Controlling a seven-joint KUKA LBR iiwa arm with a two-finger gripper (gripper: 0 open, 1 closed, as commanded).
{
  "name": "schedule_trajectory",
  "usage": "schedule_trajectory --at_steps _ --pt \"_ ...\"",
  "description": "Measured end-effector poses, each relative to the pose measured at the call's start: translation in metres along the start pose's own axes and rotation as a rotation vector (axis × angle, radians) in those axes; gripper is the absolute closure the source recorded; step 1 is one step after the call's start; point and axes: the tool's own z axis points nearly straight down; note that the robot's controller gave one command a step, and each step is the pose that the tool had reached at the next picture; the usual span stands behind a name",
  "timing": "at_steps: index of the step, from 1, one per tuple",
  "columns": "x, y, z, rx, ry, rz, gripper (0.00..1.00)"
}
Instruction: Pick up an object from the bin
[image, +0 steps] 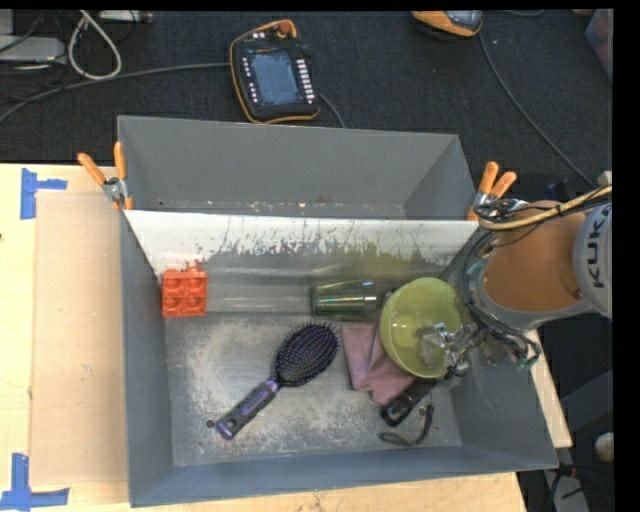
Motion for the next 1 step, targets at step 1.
schedule_trajectory --at_steps 1 --pt "0.0005 0.001 -0.0092 -0.002 0.001 -0.001 1.0"
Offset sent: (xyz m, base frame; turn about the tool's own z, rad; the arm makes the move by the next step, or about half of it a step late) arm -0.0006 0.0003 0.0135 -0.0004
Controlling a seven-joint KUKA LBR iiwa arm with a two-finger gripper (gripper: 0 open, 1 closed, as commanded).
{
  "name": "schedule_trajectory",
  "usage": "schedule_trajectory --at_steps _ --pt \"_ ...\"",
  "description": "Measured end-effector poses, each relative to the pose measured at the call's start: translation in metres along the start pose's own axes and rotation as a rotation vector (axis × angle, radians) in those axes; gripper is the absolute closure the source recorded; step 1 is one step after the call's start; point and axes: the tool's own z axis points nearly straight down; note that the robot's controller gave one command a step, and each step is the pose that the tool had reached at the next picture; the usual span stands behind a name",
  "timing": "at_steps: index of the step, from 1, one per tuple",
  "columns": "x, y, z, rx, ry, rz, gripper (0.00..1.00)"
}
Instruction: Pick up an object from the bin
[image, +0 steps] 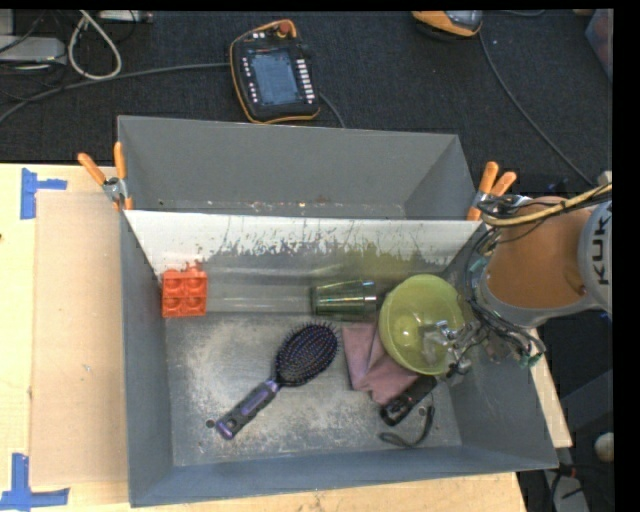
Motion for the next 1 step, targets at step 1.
schedule_trajectory --at_steps 1 --pt "-0.0007 -0.0001 -0.0157 0.001 -0.002 -0.001 1.0"
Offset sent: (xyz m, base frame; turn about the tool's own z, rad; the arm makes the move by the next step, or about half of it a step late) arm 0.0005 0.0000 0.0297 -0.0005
